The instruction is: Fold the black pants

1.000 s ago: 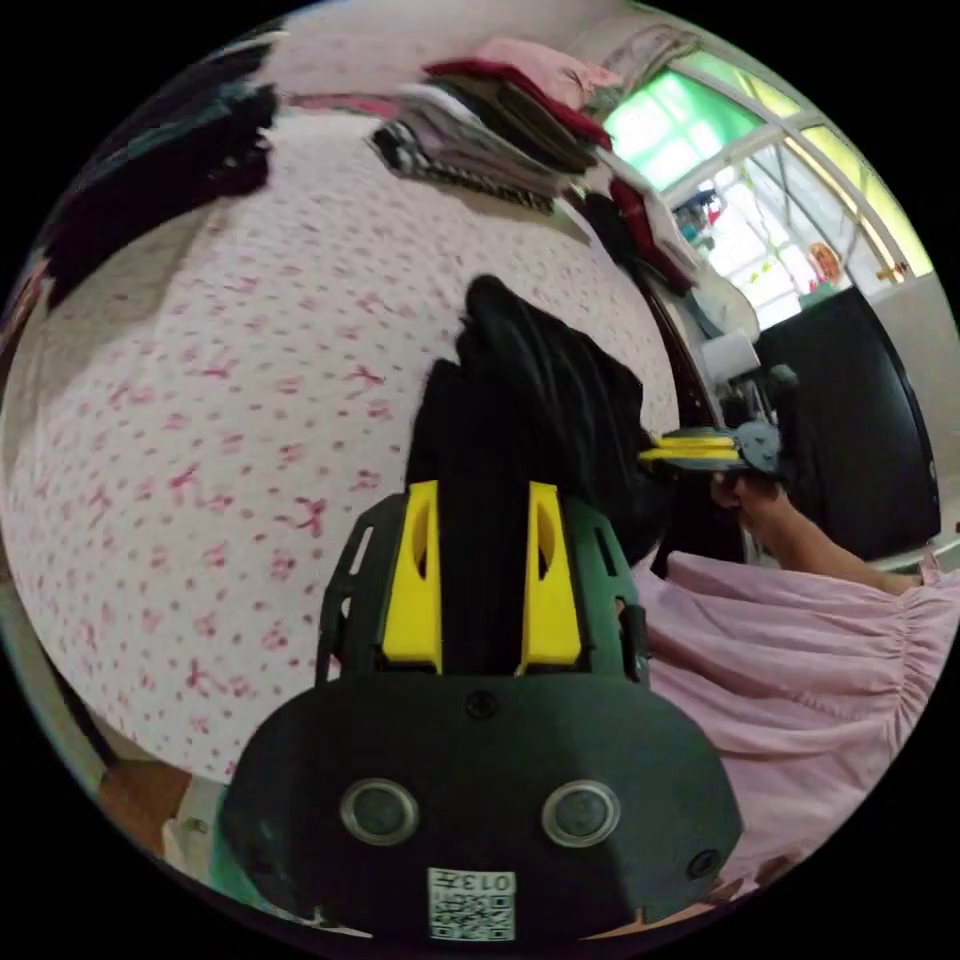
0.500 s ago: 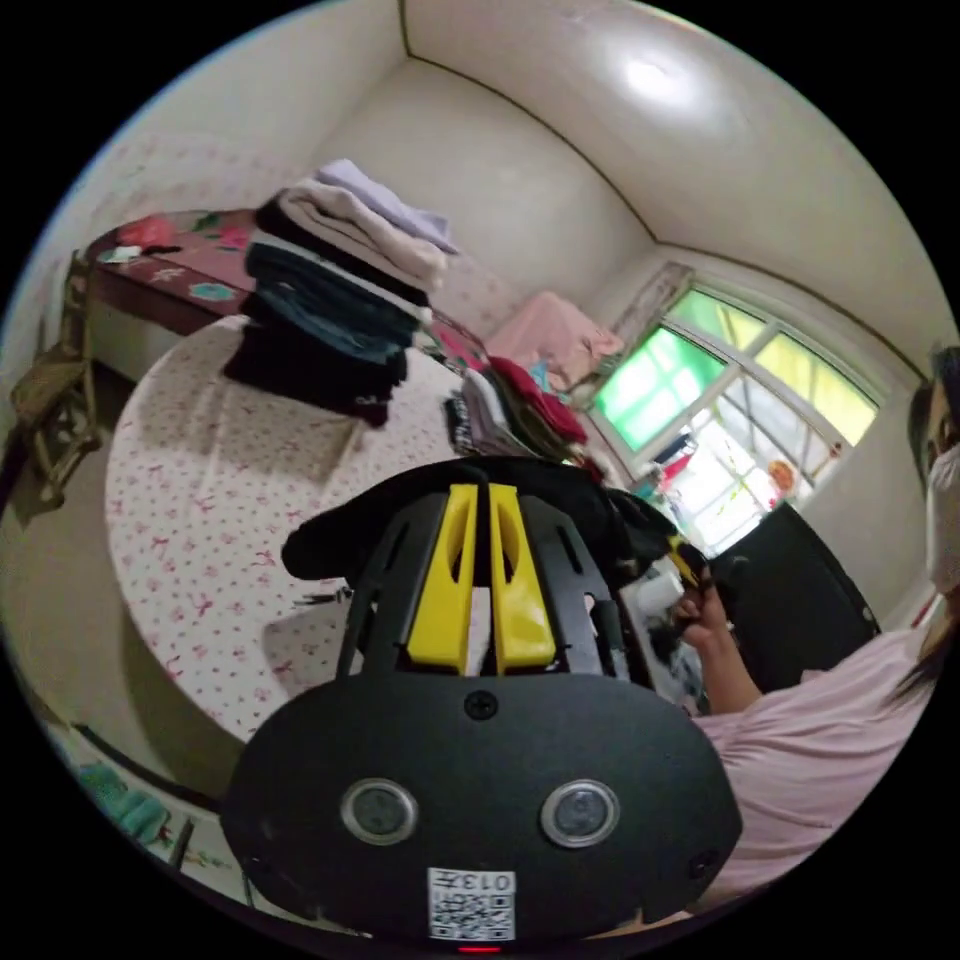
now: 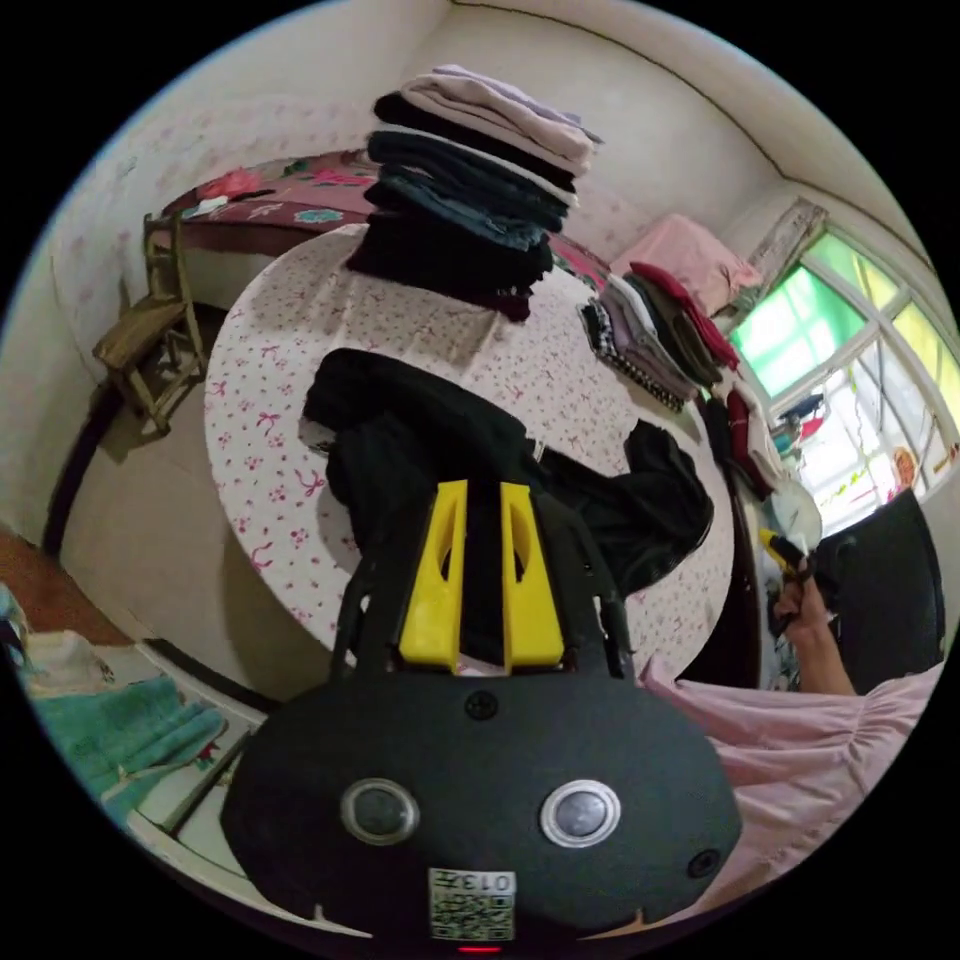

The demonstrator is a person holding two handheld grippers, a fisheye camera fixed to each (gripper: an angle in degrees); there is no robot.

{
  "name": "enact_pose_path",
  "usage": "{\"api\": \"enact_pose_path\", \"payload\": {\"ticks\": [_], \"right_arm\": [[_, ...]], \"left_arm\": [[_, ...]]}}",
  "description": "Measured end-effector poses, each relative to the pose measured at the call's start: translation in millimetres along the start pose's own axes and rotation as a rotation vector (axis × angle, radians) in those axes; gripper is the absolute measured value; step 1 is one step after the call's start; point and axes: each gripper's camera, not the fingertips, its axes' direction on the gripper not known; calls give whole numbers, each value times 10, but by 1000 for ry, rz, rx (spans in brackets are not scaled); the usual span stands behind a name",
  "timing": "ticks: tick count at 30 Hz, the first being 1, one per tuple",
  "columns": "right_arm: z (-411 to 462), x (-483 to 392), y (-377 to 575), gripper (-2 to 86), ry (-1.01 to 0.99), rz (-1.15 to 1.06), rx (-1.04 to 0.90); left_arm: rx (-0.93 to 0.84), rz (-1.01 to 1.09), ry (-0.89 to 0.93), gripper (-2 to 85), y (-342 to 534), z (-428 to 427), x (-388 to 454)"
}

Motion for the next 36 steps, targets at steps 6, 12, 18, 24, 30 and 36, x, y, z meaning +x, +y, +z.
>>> {"api": "enact_pose_path", "payload": {"ticks": [6,12,18,24,30,36], "right_arm": [[471,-387,-328,102,222,-235,-133],[980,-288,-742,72,286,-197,-212],[1043,-377,-765,18,175,-290,-252],[83,-622,-1012,13,107,-378,102],[-145,-846,-1446,26,211,-396,421],[85,-471,-1369,40,140,-243,266]], "left_arm": [[-158,332,-136,87,-233,479,727],[-286,514,-261,142,-460,1057,1156],[-378,605,-382,28,-528,1256,1248],[-130,476,-203,15,-938,364,1198],[161,231,-50,28,-1408,-80,995],[85,9,-67,60,-1078,-46,319]]}}
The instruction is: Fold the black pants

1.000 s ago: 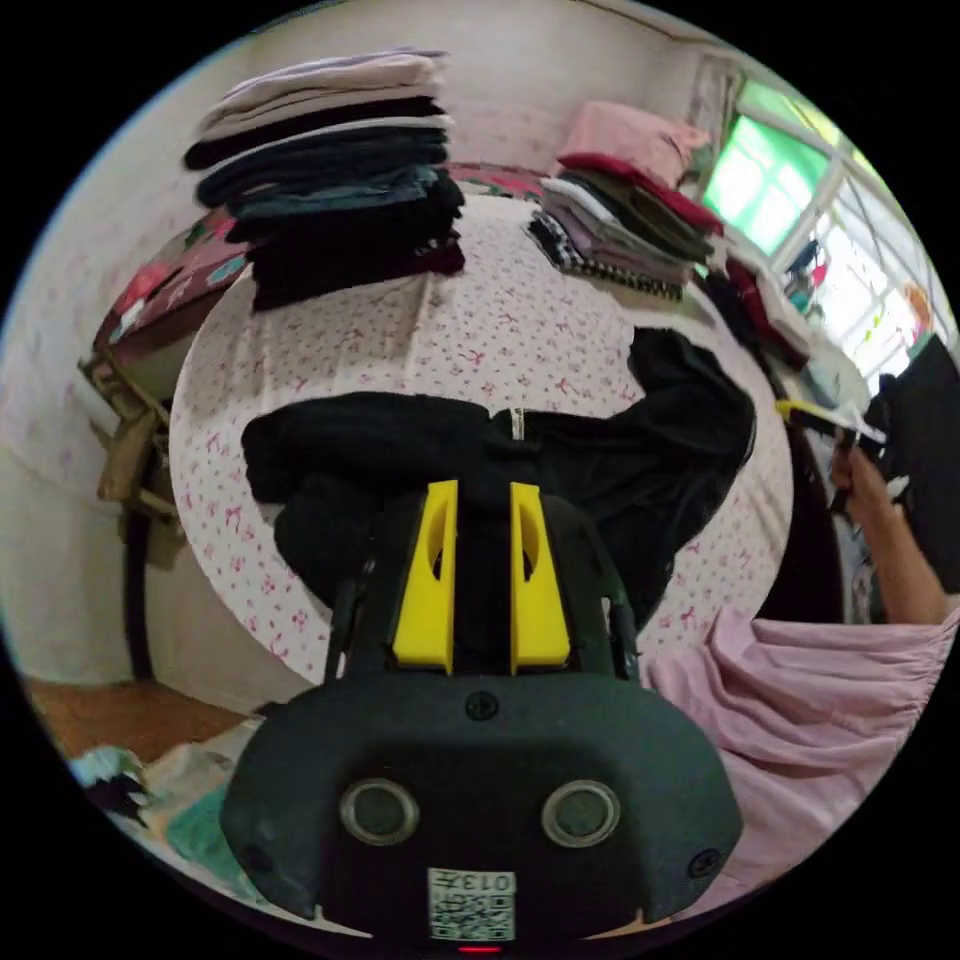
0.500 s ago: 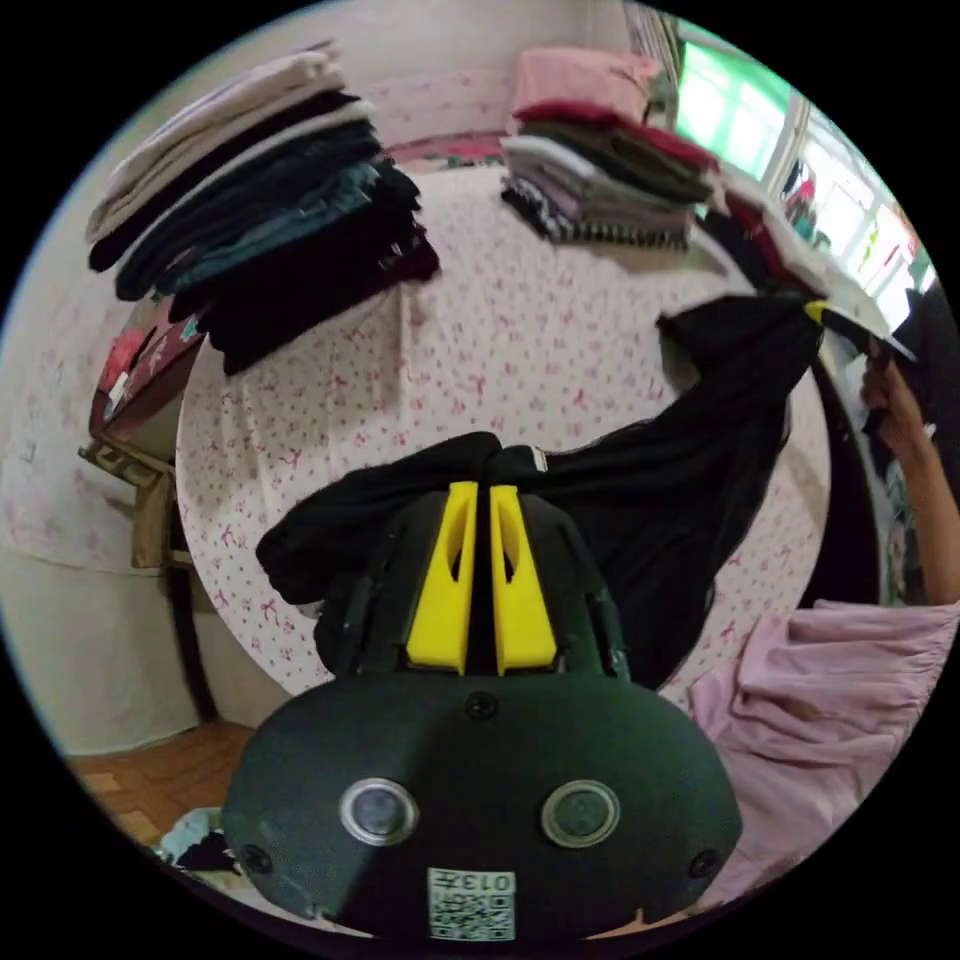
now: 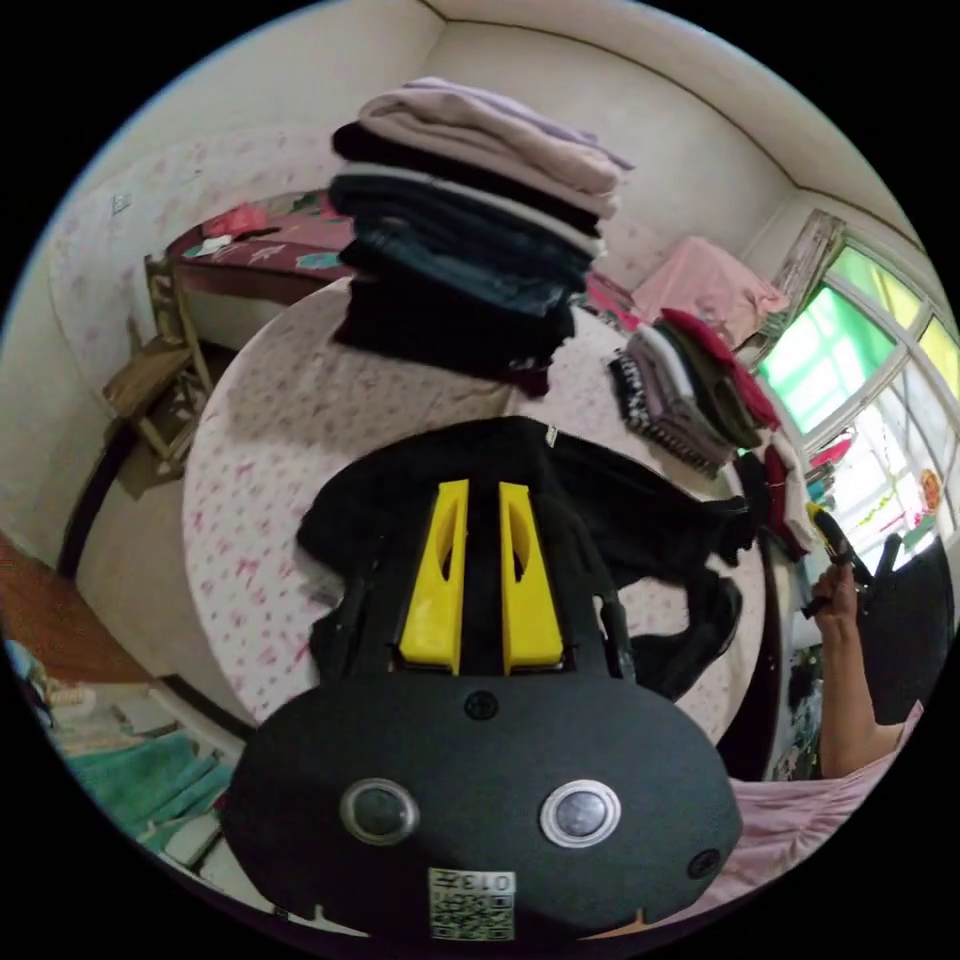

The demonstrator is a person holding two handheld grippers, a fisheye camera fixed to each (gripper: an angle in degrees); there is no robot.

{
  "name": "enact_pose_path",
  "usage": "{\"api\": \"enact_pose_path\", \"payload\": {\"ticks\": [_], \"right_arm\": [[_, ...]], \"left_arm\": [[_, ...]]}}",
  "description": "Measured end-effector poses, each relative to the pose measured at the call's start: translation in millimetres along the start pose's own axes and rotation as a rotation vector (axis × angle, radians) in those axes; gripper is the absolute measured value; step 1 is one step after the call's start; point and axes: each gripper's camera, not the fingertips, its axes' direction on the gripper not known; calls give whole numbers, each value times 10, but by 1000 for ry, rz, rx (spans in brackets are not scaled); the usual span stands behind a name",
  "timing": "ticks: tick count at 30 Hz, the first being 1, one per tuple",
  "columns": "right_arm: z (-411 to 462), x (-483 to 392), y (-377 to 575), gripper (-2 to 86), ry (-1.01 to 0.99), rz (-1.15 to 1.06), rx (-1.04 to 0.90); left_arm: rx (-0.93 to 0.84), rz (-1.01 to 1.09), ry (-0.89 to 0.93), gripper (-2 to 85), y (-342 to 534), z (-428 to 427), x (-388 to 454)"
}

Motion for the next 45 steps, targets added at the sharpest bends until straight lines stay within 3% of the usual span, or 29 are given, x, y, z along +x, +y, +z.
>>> {"api": "enact_pose_path", "payload": {"ticks": [5,11,15,17,19,25,28,30,35,39,42,45], "right_arm": [[119,388,730,68,79,105,-220],[357,713,1228,104,18,298,-392],[659,559,1183,38,-44,274,-473],[775,457,1128,26,-78,253,-530],[747,320,1017,19,-74,209,-509],[-328,-92,610,14,-29,22,-156],[-617,-25,796,18,45,81,-139],[-576,39,1026,25,63,143,-205],[-122,-4,1677,50,147,222,-539],[-344,-133,1774,40,161,303,-404],[-480,-375,1647,38,176,206,-285],[-431,-706,1437,52,69,89,-209]], "left_arm": [[-151,-152,-197,97,727,-226,-756],[-142,-278,-118,118,1159,-479,-1132],[-192,-196,-121,130,1082,-366,-1047],[-257,-188,-81,78,1015,-212,-1088],[-290,-195,-68,38,961,-211,-1132],[16,-74,4,11,735,-1255,-1017],[77,-69,-58,10,881,-1664,-1078],[72,-122,-64,10,1068,-1722,-1216],[-219,-273,-31,18,1664,-1320,-1644],[-147,-409,14,28,1884,-1527,-1846],[-130,-368,-72,51,1825,-1716,-1847],[-104,-327,-88,97,1730,-1842,-1815]]}}
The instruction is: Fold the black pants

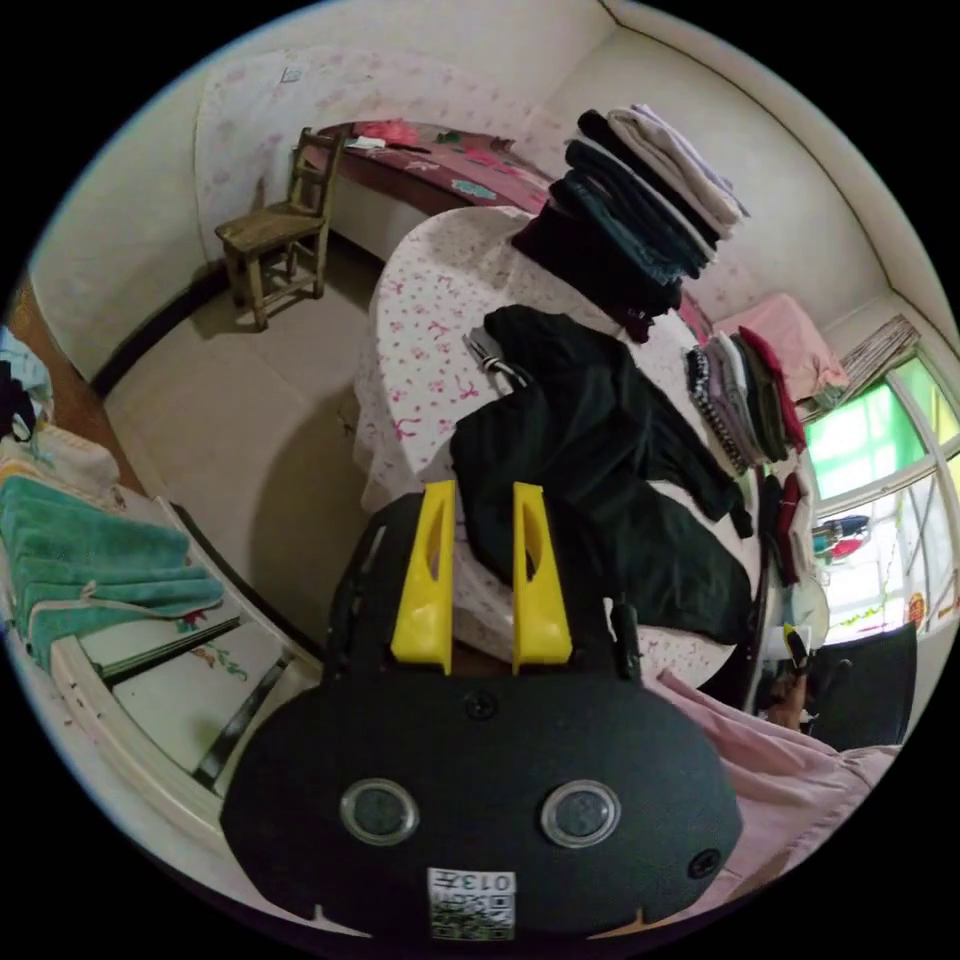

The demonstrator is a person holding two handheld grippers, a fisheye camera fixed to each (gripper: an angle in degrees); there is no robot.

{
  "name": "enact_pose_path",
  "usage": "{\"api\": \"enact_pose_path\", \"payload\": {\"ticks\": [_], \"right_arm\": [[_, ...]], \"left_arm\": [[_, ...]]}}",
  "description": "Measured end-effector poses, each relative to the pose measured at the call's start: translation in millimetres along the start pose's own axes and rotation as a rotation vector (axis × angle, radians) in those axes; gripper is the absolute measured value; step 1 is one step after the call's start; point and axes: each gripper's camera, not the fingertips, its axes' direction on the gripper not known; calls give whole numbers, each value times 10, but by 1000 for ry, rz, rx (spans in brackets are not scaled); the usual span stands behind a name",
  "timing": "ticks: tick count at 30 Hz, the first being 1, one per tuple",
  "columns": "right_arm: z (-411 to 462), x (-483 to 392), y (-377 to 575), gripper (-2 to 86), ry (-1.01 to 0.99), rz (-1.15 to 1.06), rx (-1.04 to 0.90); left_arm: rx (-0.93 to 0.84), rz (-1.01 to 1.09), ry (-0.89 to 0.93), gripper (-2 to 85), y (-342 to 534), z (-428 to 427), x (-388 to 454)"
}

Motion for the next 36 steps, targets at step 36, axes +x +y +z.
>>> {"api": "enact_pose_path", "payload": {"ticks": [36], "right_arm": [[3457,-7000,-1842,43,-359,-1100,-516]], "left_arm": [[-149,451,219,15,-846,-35,-288]]}}
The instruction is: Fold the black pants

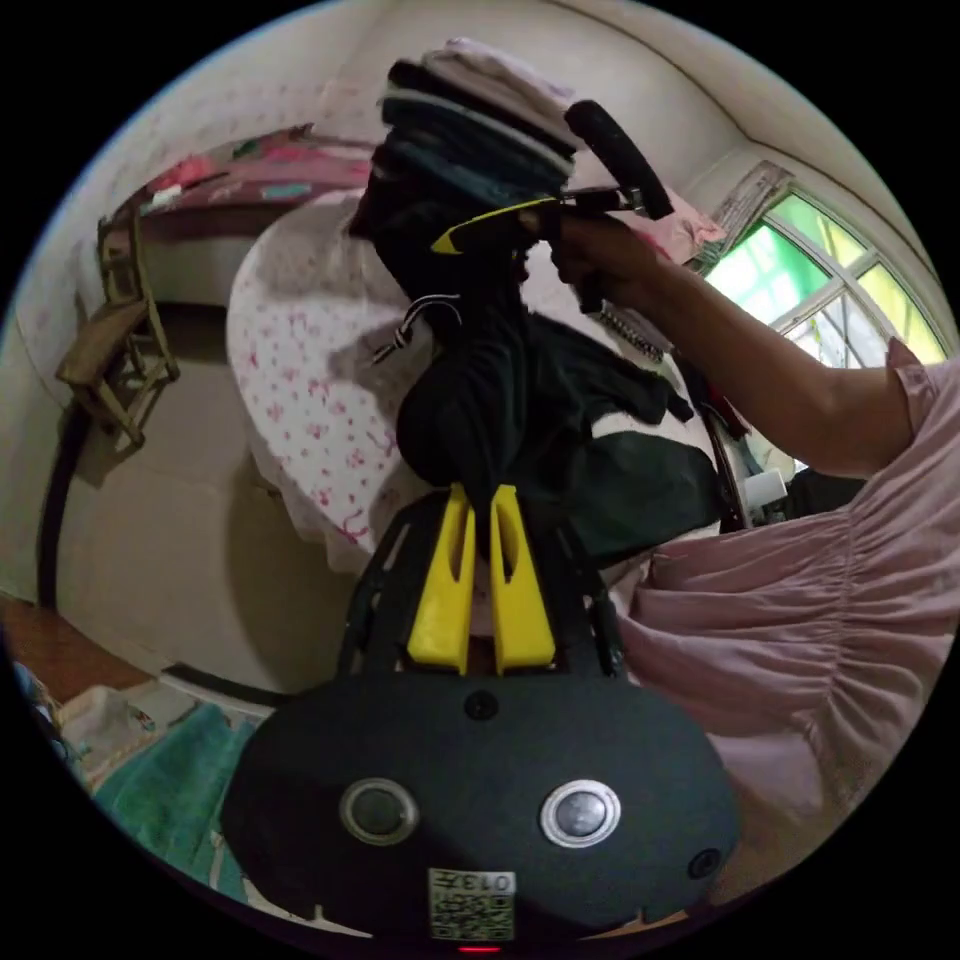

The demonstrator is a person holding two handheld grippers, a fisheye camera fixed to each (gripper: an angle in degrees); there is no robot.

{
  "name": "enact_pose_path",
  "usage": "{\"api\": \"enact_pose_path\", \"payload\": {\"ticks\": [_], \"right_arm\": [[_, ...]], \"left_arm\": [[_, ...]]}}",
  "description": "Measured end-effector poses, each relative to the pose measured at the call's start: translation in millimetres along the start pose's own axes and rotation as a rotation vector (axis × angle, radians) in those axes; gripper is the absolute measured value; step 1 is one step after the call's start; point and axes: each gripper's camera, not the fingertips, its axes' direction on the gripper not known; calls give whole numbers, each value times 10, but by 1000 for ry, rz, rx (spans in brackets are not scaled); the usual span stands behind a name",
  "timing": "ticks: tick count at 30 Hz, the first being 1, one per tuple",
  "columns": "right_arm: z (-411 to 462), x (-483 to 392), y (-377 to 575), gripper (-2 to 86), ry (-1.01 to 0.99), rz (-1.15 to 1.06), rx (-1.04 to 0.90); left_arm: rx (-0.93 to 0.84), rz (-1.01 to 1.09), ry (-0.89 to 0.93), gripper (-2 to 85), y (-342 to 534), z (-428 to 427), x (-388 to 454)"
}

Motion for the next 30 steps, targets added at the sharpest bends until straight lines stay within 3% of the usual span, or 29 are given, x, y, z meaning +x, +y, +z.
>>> {"api": "enact_pose_path", "payload": {"ticks": [4,6,10,11,15,20,27,30], "right_arm": [[-748,228,37,60,-26,67,378],[-806,340,66,106,-34,142,507],[-457,584,31,120,-166,295,354],[-457,574,143,117,-211,294,363],[-734,346,952,112,-67,289,444],[-833,148,2292,105,-7,385,347],[-978,-250,4920,89,145,962,253],[-1041,-504,5926,88,183,1176,241]], "left_arm": [[207,103,-216,11,-49,-510,259],[225,78,-305,13,-60,-544,229],[22,-70,-226,37,-31,-142,-301],[13,-112,-220,48,11,-108,-443],[28,-233,-202,76,67,-121,-812],[94,-325,-92,114,-187,-43,-1194],[42,-312,-55,95,-586,332,-1253],[1,-271,-169,46,-684,491,-1129]]}}
